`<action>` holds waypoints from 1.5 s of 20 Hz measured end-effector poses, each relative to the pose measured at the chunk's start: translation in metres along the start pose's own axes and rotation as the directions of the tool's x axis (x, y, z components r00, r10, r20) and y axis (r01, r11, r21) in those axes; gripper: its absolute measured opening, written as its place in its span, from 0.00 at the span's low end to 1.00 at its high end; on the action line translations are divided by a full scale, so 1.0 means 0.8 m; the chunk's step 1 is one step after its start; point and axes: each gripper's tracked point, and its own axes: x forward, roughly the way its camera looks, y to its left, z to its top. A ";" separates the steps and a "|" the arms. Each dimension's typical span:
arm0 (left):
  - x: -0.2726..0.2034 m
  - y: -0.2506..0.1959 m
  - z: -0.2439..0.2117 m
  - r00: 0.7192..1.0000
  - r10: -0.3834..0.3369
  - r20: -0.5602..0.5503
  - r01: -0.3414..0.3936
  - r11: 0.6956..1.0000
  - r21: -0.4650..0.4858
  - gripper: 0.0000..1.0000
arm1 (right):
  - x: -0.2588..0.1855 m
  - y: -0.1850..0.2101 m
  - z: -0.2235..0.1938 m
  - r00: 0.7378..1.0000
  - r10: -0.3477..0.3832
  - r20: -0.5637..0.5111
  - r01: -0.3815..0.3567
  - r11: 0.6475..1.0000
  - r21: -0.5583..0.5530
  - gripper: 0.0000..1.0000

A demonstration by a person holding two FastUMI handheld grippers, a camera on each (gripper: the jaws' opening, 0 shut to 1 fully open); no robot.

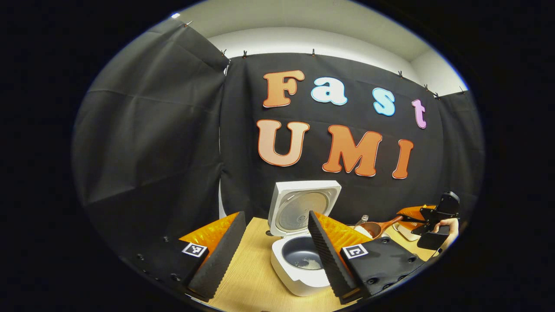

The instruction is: Close the left gripper, press the button to open the rice cooker; take a wooden spoon from the chopstick holder with the right hand, scoop a spoonful of rice and pour it into the rice cooker, then put the wooden spoon back into the chopstick holder.

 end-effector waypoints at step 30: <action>0.010 0.026 -0.021 0.999 0.000 -0.032 -0.001 0.999 -0.033 0.98 | 0.082 0.067 -0.060 0.996 0.075 0.045 -0.038 0.839 -0.543 0.02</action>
